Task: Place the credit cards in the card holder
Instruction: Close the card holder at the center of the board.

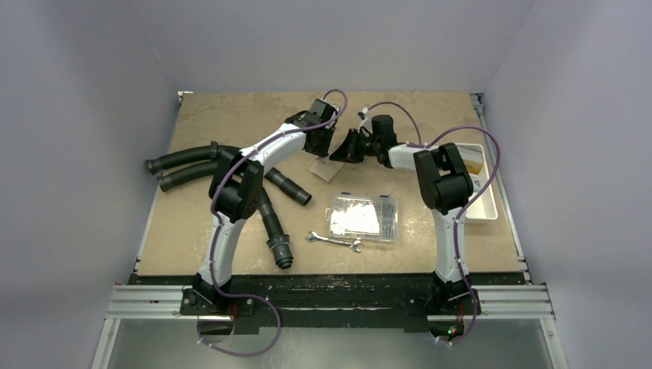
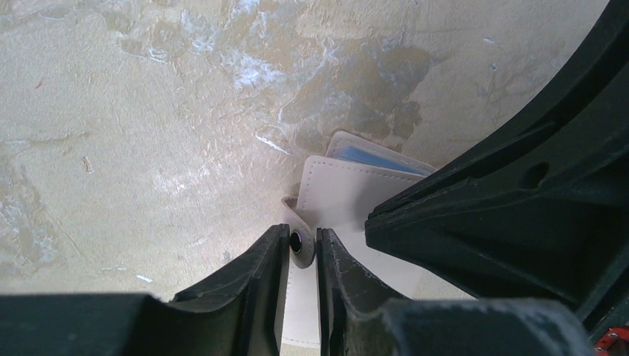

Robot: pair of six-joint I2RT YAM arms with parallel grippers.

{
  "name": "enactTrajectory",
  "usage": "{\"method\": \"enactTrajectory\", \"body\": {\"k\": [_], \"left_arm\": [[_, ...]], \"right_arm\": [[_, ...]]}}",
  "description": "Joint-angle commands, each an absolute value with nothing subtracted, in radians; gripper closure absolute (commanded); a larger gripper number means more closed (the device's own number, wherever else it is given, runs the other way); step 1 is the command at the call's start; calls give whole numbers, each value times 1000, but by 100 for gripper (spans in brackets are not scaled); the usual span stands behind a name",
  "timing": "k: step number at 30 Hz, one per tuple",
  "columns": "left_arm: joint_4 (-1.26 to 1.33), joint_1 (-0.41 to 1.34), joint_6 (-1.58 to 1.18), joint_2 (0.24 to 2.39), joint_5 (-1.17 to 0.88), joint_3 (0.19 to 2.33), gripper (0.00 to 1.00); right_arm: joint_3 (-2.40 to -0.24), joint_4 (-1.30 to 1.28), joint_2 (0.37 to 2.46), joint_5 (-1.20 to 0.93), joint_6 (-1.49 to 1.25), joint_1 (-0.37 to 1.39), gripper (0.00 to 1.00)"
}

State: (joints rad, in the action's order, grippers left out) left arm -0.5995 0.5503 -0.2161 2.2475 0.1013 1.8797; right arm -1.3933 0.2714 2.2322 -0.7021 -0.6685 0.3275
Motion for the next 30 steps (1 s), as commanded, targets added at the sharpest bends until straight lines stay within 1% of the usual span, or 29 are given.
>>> {"method": "enactTrajectory", "body": {"k": [1, 6, 11, 12, 14, 16, 20, 24, 30], "left_arm": [[-572, 554, -211, 2176, 112, 1889, 78], [-573, 554, -211, 2167, 103, 1890, 77], [-573, 554, -211, 2158, 92, 1885, 82], [-574, 554, -211, 2157, 89, 1885, 82], [-581, 554, -211, 2159, 80, 1889, 77], [-585, 554, -210, 2160, 77, 1889, 76], [-585, 553, -209, 2161, 77, 1888, 78], [-593, 553, -208, 2168, 74, 1892, 74], [-598, 554, -203, 2178, 87, 1894, 74]], "right_arm": [[-1409, 203, 2275, -676, -626, 352, 85], [-1412, 197, 2278, -675, -624, 353, 85], [-1414, 193, 2282, -676, -621, 354, 85], [-1414, 192, 2282, -676, -621, 354, 85], [-1415, 189, 2283, -676, -620, 353, 85], [-1417, 187, 2283, -676, -617, 354, 85], [-1420, 183, 2285, -678, -615, 357, 85], [-1420, 181, 2286, -678, -614, 357, 85], [-1419, 179, 2285, -680, -612, 358, 85]]}}
